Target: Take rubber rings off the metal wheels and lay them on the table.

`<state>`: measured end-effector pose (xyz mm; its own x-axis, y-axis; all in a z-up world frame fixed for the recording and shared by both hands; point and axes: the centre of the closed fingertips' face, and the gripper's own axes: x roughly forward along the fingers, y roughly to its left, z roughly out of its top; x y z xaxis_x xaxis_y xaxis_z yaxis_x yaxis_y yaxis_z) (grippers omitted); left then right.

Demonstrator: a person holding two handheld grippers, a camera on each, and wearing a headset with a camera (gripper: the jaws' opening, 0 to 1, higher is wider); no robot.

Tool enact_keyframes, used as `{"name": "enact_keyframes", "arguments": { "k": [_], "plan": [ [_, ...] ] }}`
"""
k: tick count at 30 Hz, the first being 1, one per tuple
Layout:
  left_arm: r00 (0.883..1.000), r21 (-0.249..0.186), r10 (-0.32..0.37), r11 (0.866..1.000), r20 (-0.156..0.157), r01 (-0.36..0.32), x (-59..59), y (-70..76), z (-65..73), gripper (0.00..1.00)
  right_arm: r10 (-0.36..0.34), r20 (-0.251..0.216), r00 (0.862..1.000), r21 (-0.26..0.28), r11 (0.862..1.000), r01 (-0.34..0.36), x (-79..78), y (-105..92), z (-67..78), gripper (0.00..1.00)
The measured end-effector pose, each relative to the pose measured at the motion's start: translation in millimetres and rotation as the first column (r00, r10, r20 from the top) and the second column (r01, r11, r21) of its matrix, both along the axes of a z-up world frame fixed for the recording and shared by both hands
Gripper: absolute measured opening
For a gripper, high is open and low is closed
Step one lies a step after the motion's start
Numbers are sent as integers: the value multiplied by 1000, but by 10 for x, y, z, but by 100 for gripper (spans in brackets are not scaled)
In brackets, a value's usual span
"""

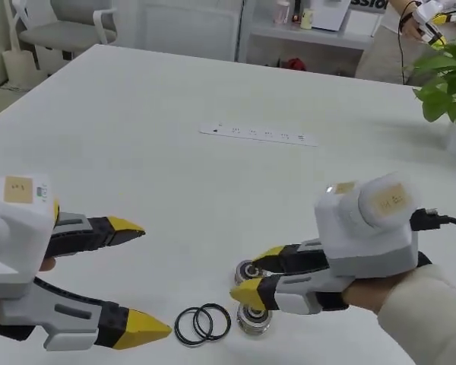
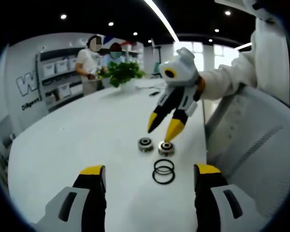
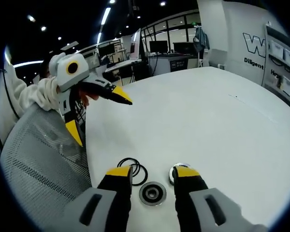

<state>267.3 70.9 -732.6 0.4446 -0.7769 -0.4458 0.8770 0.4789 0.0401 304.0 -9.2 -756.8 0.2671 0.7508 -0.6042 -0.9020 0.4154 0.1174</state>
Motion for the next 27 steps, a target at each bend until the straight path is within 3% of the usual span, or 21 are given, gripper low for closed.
{"name": "enact_keyframes", "arguments": {
  "k": [16, 27],
  "plan": [
    [1000, -23, 13, 1000, -14, -13, -8, 1, 10, 81, -58, 66, 996, 122, 991, 49, 153, -122, 352, 52],
    [999, -44, 47, 998, -12, -48, 8, 60, 34, 84, -115, 81, 990, 210, 973, 96, 208, -342, 544, 64]
  ]
}}
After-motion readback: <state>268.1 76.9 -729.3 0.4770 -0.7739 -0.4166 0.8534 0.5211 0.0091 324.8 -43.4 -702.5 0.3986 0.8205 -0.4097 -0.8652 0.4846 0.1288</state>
